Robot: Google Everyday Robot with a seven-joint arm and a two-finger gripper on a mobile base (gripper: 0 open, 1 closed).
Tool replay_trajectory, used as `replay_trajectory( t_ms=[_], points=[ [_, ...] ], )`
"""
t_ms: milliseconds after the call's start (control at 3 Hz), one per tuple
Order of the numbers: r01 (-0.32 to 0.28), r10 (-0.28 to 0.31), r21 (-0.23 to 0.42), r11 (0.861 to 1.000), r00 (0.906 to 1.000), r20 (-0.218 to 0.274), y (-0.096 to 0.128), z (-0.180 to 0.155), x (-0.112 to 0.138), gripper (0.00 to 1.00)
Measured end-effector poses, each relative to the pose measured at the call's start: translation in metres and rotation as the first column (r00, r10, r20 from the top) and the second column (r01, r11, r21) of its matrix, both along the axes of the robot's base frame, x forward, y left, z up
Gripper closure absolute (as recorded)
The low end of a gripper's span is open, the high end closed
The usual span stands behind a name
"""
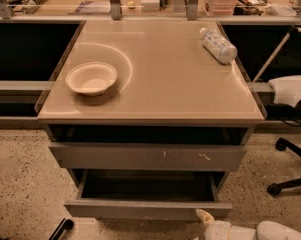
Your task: Close middle drawer
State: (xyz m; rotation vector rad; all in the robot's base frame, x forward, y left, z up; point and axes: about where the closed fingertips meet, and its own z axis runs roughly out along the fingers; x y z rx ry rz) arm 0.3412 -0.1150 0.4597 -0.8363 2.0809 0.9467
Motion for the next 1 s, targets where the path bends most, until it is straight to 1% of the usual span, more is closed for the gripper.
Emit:
replay_trajectory(
  t_ms=[333,667,1000],
  points=[
    [0.000,0.000,0.000,1.000,1.0000,0.000,0.000,0.000,0.000,0.00],
    [0.079,-0.080,-0.021,0.997,0.9957,-0.047,-0.017,-0.013,0.019,0.00],
    [0.106,-0.107,-0.025,0.994,0.9926,-0.056,-0.019,-0.014,0.033,0.00]
  ],
)
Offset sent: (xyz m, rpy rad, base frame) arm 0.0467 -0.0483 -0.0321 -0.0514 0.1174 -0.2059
